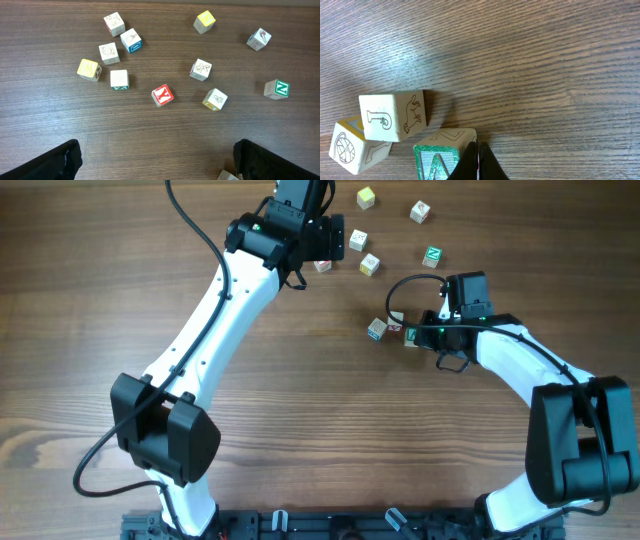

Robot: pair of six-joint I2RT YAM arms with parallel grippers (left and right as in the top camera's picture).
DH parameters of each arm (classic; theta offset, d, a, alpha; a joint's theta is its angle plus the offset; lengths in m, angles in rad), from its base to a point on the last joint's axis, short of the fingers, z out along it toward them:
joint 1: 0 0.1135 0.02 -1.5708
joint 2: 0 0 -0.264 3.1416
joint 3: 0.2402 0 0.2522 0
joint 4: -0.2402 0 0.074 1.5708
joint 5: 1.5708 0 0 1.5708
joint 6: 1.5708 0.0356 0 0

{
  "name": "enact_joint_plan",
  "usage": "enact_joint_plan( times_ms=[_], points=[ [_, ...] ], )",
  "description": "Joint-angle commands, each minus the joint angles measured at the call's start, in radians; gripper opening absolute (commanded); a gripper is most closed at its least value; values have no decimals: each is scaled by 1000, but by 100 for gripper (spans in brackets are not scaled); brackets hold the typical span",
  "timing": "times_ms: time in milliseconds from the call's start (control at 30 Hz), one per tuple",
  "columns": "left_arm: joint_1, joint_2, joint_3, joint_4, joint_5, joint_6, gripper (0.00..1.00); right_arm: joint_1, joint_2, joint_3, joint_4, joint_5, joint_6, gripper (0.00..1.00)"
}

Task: Form a circle

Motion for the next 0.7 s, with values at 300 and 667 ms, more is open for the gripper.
enact_joint_plan(
  times_ms=[300, 667],
  points=[
    [3, -23, 18, 2, -9, 9, 100, -3, 8, 15, 51, -26, -32, 4],
    [3, -23, 18, 2, -9, 9, 100, -4, 5, 16, 13, 44, 33, 4]
  ],
)
